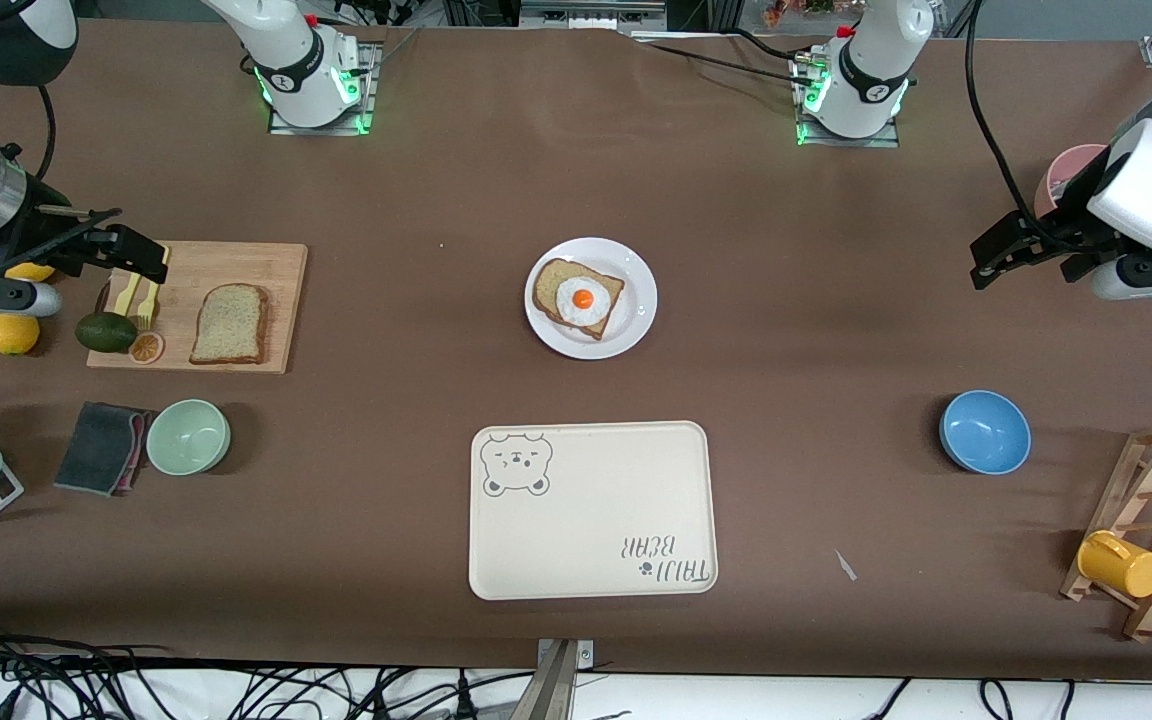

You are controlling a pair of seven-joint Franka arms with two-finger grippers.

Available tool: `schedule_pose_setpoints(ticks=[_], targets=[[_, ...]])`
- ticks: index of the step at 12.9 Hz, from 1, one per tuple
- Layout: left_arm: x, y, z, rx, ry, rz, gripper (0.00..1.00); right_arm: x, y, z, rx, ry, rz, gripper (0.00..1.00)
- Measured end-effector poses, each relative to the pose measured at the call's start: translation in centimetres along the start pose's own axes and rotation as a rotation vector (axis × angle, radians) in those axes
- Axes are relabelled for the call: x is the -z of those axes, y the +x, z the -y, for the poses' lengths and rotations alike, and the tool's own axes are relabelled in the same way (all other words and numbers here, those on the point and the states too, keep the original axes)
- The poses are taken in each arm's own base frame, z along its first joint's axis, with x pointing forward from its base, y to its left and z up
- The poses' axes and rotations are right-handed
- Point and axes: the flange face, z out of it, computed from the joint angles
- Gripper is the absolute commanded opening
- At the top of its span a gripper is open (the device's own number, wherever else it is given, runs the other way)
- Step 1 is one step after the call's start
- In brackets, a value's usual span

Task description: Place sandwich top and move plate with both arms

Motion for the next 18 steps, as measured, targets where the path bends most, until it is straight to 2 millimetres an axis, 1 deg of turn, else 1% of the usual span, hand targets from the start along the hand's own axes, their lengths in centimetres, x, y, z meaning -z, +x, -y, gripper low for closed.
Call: schedule_pose_setpoints(ticks=[5,8,15,18], targets=[[0.0,0.0,0.0,0.000,0.000,0.000,1.00,-0.7,0.5,0.5,0.008,0.002,-0.042,1.00],[0.0,0.0,0.0,0.000,0.000,0.000,1.00,-0.7,0.5,-0.2,0.013,-0.060,-0.055,1.00],[0.0,0.0,0.1,0.001,0.000,0.000,1.00,-0.9,0.3,0.0,0.018,-0.069,-0.044,1.00],[0.0,0.0,0.1,0.002,0.000,0.000,1.00,-1.3,0.1,0.2,0.019,-0.064,-0.021,1.00]])
